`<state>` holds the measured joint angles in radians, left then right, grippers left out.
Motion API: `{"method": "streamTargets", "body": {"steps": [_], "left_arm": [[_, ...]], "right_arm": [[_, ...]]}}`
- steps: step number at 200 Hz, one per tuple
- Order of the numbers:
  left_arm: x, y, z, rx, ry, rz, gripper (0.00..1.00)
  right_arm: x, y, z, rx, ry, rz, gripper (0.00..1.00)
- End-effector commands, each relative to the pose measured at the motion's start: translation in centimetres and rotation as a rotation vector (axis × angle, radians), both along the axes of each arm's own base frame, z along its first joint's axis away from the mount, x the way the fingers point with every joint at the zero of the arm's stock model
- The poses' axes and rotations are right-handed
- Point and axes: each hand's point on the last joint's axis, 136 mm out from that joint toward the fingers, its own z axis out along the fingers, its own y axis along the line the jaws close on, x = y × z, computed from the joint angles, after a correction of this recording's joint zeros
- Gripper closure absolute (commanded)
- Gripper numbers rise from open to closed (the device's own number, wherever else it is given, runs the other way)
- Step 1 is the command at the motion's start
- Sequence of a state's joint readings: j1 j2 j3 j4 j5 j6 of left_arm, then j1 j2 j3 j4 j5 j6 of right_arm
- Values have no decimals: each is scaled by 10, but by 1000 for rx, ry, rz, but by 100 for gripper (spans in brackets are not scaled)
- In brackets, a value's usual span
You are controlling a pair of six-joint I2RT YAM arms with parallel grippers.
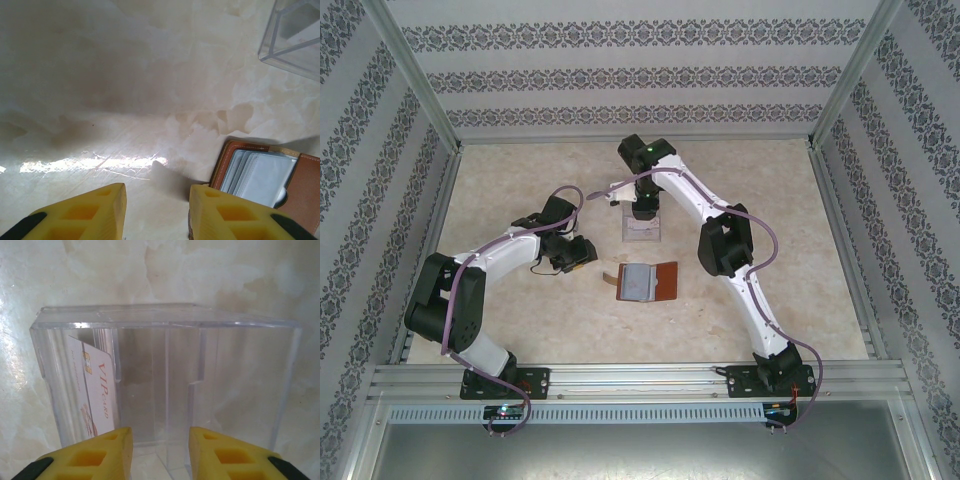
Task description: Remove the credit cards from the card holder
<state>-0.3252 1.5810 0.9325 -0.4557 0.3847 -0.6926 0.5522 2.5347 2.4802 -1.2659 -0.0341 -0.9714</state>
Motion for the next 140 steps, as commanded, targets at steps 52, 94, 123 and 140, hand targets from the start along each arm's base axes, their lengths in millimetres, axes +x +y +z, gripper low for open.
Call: {"method": "streamTargets", "body": {"steps": [52, 94, 123, 140], "left_arm": [[2, 4, 7, -2, -15, 5, 62], [6, 1, 11, -10, -25, 1, 62], [10, -4, 17, -32, -45, -17, 62], [14, -10, 21, -52, -61, -30, 62]], "right_arm": [[-9, 3, -7, -3, 28, 0, 60], [1, 8, 19, 46, -39, -22, 60], [13, 9, 49, 108, -117, -129, 60], [17, 10, 66, 183, -141, -244, 60]]}}
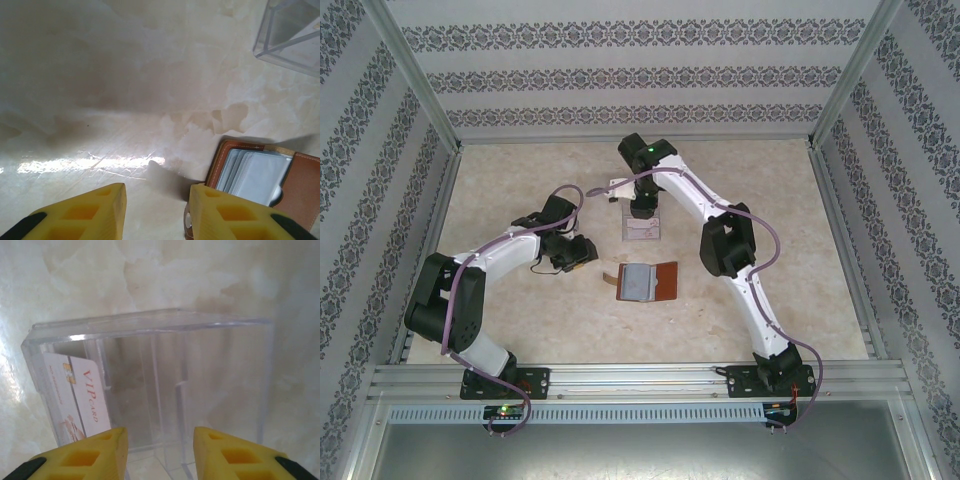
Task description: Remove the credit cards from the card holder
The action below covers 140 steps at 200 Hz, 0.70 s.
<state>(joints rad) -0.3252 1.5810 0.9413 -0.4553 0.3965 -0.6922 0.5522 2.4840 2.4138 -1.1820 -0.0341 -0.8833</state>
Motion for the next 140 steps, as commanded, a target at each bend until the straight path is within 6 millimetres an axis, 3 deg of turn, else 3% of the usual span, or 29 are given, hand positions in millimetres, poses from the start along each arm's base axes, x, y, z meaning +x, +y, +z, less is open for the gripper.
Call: {"method": "streamTargets", "body": {"steps": [1, 59, 110, 140], "left_arm": [[13, -7, 18, -41, -56, -25, 62], [22, -33, 26, -101, -72, -86, 63], [21, -66, 35, -169, -71, -173, 64], [15, -84, 31, -175, -53, -220, 67]], "right_arm": [[9, 6, 56, 138, -98, -164, 60], [-16, 5, 75, 370, -9, -540, 64], [-58, -7, 61, 484, 174, -878, 71], [-86, -9, 49, 568, 315, -1026, 76]]}}
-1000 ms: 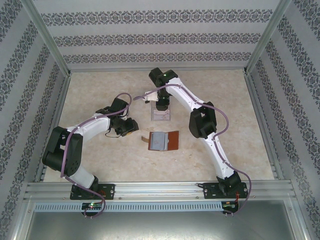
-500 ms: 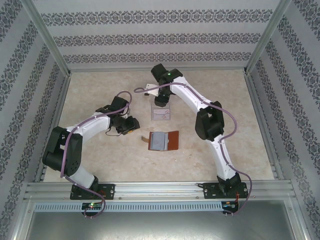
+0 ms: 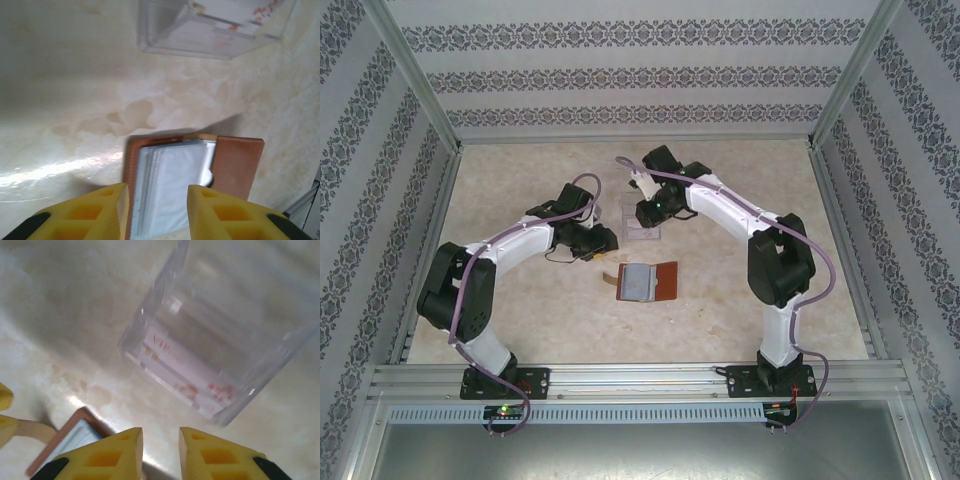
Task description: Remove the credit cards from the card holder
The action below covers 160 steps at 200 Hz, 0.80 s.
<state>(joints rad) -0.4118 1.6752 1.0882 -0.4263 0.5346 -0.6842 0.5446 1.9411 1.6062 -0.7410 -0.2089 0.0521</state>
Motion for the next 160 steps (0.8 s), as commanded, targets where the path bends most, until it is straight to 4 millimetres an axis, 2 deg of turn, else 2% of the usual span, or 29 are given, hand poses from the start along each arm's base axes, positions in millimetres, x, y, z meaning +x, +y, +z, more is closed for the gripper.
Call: {"method": "streamTargets", "body": {"steps": [1, 40, 83, 111, 160], "left_arm": [[-1, -21, 3, -31, -19, -70, 67], [-10, -32, -10, -30, 23, -96, 77], [-22, -32, -31, -24, 99, -113, 87], [-31, -28, -44, 4, 142, -135, 90], [-43, -4, -61, 139, 165, -139, 92]], "right_arm": [[-12, 6, 13, 186, 91, -191, 76], [-44, -5, -1, 234, 211, -347, 82], [-71, -6, -15, 334, 280, -450, 83], [-84, 7, -23, 368, 314, -465, 83], [-102, 39, -37, 373, 403, -460, 81]]}}
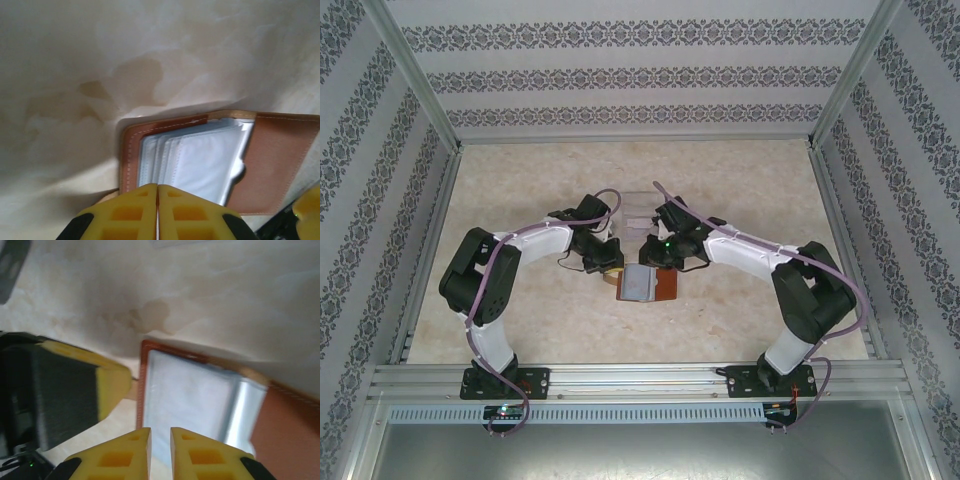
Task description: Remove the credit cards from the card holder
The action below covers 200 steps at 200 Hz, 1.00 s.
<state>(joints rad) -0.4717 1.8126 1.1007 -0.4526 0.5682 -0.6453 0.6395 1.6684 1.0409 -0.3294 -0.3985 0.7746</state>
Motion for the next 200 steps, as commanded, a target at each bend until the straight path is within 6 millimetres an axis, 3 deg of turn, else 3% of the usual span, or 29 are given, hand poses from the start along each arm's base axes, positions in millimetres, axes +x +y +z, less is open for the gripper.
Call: {"method": "streamTargets", "body": {"steps": [1, 29, 114, 154, 200], "left_arm": [[-18, 15, -15, 99, 32, -41, 92], [-22, 22, -22, 130, 38, -53, 92], [-30, 24, -32, 136, 66, -67, 92], [-30, 23, -32, 131, 68, -64, 93], [-31, 23, -32, 129, 70, -63, 92]], "right_arm": [[-4, 20, -4, 46, 51, -19, 81], [-10, 32, -11, 34, 78, -16, 79], [-17, 44, -32, -4, 132, -6, 71], [-18, 47, -38, -19, 143, 6, 71], [-21, 35, -49, -104, 146, 10, 70]]}}
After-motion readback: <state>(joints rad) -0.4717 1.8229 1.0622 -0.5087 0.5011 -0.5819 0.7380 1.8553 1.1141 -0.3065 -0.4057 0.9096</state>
